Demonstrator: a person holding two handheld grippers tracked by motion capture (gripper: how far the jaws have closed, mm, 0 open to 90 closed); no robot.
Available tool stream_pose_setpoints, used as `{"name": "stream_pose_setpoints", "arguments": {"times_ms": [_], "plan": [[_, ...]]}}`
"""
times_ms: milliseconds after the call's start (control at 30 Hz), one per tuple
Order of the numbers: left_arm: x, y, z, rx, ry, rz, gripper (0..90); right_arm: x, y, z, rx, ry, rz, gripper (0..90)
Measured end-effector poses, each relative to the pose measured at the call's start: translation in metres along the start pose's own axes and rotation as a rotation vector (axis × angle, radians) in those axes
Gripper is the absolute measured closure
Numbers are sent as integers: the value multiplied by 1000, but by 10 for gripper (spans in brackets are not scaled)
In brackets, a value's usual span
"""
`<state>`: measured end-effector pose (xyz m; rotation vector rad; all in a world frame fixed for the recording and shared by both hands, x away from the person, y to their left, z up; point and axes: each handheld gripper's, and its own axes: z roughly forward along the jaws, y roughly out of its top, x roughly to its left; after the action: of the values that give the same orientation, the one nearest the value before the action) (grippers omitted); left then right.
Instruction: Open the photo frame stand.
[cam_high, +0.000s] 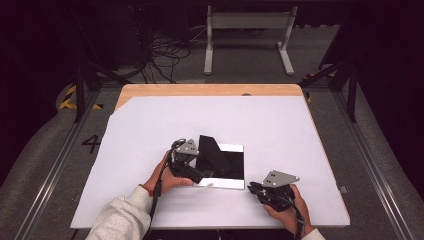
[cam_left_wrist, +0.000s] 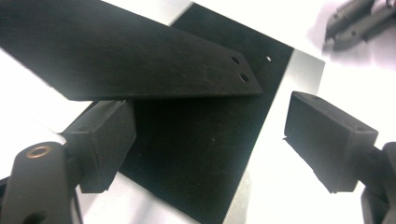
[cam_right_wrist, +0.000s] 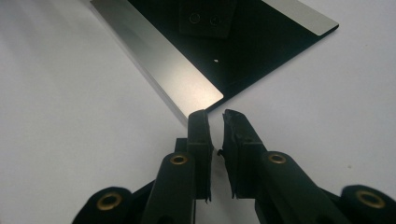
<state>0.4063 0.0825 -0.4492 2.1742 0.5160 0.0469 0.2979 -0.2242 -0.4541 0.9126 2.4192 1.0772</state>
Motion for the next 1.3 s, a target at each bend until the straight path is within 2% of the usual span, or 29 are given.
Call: {"name": "stream_pose_setpoints", "arguments": {"times_ms": [133,200,233,267,333,367,467,633,667,733,800,900,967,1067,1167,1300], "plan": [[2,0,0,-24,24,-38,133,0,0,1,0,0,1,805],[3,0,0,-30,23,-48,150,0,0,0,0,0,3,805],[5,1,-1,-39,30,-79,166,-1,0,0,-2,2,7,805],[7,1,-1,-53,33,-92,175,-1,0,0,-2,2,8,805],[10,1,-3,-77,21,-131,206,-1,0,1,-1,4,8,806],[10,1,-3,-78,42,-146,233,-1,0,1,-2,5,7,806],[11,2,-4,-82,61,-127,281,0,0,1,-4,6,4,807],[11,2,-4,-87,75,-128,313,0,0,1,-4,9,6,806],[11,2,-4,-79,87,-120,313,0,0,1,-3,7,4,806],[8,3,-5,-52,121,-64,326,0,-1,1,-1,6,3,808],[7,4,-5,-53,129,-56,327,0,-1,1,-2,8,3,808],[13,0,-9,-91,84,-112,377,0,-1,2,0,10,4,807],[16,-2,-7,-88,41,-133,405,0,-1,2,1,10,2,805],[10,-1,1,-51,6,-108,412,0,0,2,-1,12,0,805],[2,2,9,-16,13,-69,394,1,0,2,0,12,-1,805],[0,2,16,4,3,-76,422,1,0,3,0,14,-4,805]]}}
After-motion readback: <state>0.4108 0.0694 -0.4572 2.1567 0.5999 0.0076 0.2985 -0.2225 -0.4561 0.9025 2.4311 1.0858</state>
